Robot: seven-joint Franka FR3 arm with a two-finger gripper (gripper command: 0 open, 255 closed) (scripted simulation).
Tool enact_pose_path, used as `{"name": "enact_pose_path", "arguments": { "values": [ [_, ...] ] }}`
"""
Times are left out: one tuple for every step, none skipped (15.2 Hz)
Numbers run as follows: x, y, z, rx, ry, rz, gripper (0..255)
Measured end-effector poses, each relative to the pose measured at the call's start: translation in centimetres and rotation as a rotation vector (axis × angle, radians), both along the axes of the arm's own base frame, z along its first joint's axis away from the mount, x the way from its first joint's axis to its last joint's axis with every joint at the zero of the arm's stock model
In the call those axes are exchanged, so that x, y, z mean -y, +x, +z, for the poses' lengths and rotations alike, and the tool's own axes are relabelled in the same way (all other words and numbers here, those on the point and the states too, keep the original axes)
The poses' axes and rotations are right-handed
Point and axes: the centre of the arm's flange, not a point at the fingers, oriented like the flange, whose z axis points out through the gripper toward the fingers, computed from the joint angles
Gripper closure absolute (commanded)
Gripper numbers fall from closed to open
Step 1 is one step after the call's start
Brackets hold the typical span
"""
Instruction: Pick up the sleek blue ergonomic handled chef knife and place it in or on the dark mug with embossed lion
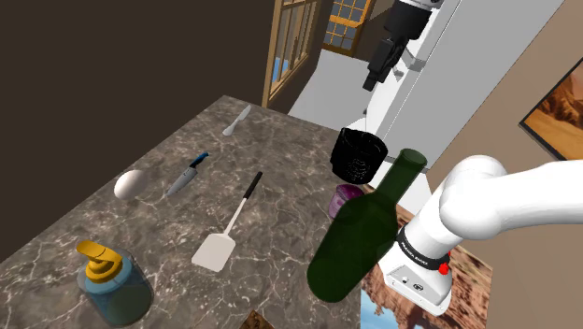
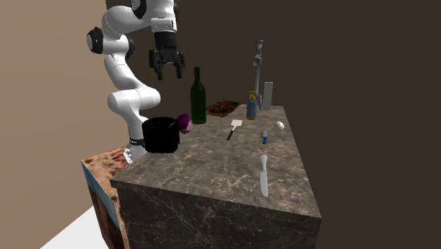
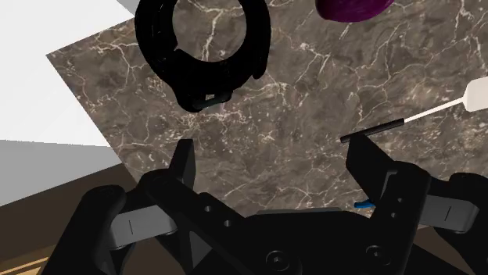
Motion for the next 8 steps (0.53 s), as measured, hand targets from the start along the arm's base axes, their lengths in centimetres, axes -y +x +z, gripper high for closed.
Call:
{"name": "enact_pose_path", "arguments": {
  "values": [
    [0.0, 0.0, 0.0, 0.0, 0.0, 0.0, 0],
    [-0.5, 0.2, -0.4, 0.001, 0.002, -0.008, 0],
    [-1.1, 0.4, -1.0, 0.002, 0.005, -0.022, 0],
    [-1.9, 0.6, -1.5, 0.005, 0.008, -0.037, 0],
    [-2.9, 0.9, -2.1, 0.007, 0.012, -0.054, 0],
    [-3.9, 1.2, -3.0, 0.009, 0.016, -0.072, 0],
    [-4.9, 1.6, -3.6, 0.011, 0.02, -0.091, 0],
    [-5.8, 2.1, -4.2, 0.013, 0.024, -0.109, 0]
  ]
}}
